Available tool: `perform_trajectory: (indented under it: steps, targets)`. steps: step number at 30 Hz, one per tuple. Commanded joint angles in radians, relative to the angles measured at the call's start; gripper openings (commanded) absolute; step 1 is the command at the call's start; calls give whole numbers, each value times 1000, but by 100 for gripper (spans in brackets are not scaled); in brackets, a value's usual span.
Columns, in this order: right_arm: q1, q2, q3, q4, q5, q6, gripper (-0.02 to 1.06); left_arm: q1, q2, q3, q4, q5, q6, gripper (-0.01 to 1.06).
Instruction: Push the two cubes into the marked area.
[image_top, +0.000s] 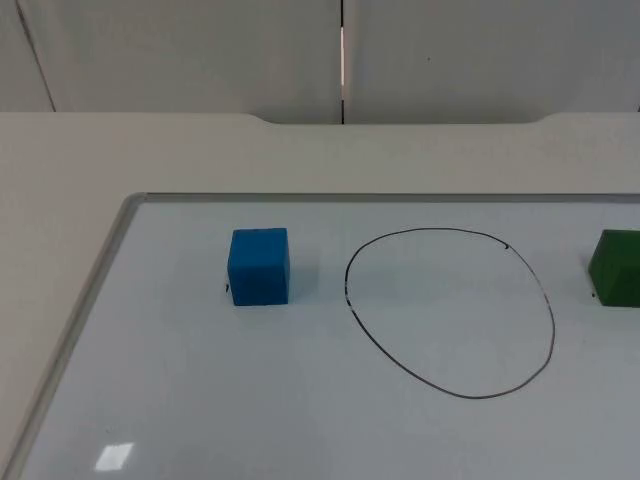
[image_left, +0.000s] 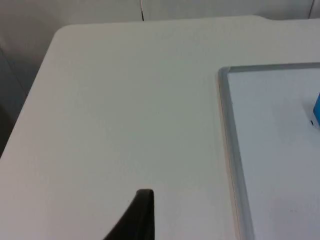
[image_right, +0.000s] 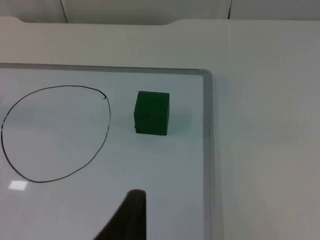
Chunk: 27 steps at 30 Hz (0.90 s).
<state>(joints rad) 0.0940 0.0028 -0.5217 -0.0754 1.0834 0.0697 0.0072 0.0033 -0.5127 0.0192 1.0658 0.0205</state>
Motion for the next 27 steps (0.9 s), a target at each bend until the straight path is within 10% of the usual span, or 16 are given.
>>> perform_trajectory:
  steps: [1,27]
  targets:
    - [-8,-3,7,3,-5,-9,105,3,-3,-20,-10,-22,1,105]
    - [-8,-3,7,3,-5,-9,105,3,367,-82,-37,-314,1,105]
